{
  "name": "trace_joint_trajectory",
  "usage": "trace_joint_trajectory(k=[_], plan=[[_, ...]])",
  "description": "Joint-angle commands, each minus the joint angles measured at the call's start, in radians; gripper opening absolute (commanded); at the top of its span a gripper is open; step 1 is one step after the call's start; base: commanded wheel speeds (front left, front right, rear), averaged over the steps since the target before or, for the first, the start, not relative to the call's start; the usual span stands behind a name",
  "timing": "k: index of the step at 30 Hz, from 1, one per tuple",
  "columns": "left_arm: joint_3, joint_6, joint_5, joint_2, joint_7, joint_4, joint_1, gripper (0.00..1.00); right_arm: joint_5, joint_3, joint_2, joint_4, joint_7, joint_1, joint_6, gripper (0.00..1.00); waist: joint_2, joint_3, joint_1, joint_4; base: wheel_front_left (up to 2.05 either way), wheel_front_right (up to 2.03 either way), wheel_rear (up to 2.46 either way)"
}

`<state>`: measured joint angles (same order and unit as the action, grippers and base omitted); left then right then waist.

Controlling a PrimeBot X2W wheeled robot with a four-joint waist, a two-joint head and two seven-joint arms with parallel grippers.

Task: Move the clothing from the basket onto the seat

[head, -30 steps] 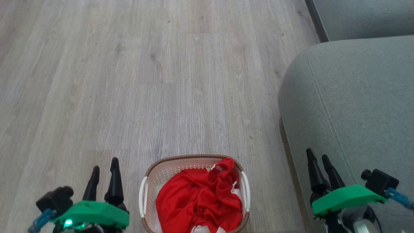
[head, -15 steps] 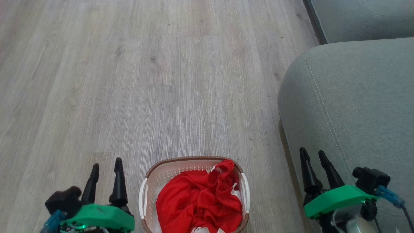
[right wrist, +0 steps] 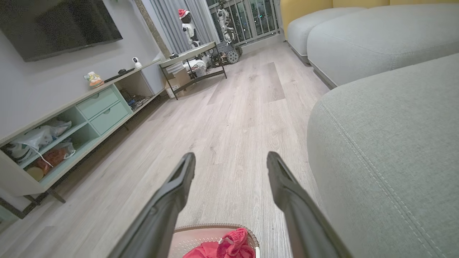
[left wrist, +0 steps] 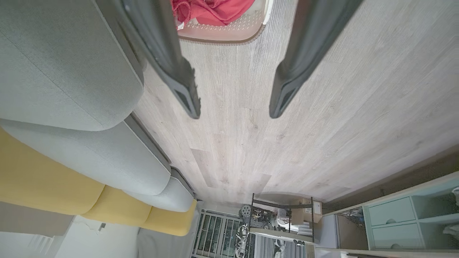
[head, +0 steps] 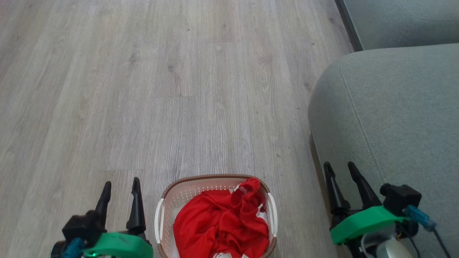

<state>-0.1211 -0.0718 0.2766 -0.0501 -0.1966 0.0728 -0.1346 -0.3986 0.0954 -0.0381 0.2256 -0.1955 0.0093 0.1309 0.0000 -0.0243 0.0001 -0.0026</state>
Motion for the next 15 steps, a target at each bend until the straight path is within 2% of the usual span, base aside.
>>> trace_joint_trajectory(k=[1, 15], plan=[[0.019, -0.008, -0.036, -0.011, -0.019, -0.038, 0.020, 1.00, 0.036, 0.027, -0.011, -0.043, -0.019, -0.057, 0.000, 1.00, 0.0000, 0.000, -0.0001, 0.000, 0.00, 0.00, 0.00], [0.018, -0.007, -0.184, -0.007, -0.060, -0.027, 0.004, 1.00, 0.191, 0.044, -0.012, -0.043, -0.061, -0.061, 0.000, 1.00, 0.0000, 0.000, -0.0001, -0.002, 0.00, 0.00, 0.00]])
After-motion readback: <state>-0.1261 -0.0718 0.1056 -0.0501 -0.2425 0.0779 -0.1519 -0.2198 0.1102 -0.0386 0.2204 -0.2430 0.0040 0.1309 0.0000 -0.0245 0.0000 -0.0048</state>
